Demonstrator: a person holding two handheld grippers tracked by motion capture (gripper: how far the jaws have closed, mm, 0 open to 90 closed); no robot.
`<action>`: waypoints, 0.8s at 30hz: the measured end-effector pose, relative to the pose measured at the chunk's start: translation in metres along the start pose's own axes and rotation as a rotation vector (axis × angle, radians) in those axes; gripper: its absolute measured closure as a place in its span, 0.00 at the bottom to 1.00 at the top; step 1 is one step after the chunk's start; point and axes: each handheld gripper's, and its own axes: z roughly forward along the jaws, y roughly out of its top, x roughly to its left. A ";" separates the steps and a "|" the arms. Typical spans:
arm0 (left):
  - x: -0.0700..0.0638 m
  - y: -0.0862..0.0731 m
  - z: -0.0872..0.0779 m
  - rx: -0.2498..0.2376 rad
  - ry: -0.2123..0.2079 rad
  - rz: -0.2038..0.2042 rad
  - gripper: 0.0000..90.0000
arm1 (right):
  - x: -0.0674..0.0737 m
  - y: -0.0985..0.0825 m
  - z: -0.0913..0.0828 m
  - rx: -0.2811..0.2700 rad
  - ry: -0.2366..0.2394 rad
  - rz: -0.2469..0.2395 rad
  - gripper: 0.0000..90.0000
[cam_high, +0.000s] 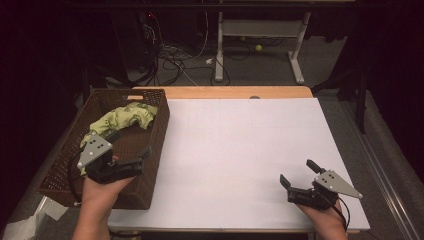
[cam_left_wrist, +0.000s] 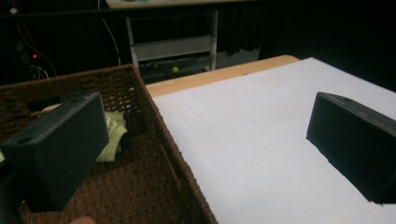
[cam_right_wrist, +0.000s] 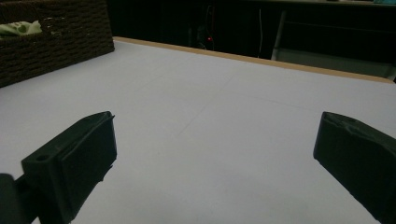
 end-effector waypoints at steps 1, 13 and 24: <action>0.001 -0.001 0.000 0.001 0.002 -0.004 0.00 | 0.000 0.000 0.001 0.004 0.005 0.001 0.00; 0.008 -0.002 -0.003 0.001 -0.029 -0.006 0.00 | 0.000 0.001 0.000 -0.004 0.007 -0.009 0.00; 0.017 -0.004 -0.008 0.016 -0.032 -0.007 0.00 | 0.006 0.002 -0.001 -0.007 0.007 -0.034 0.00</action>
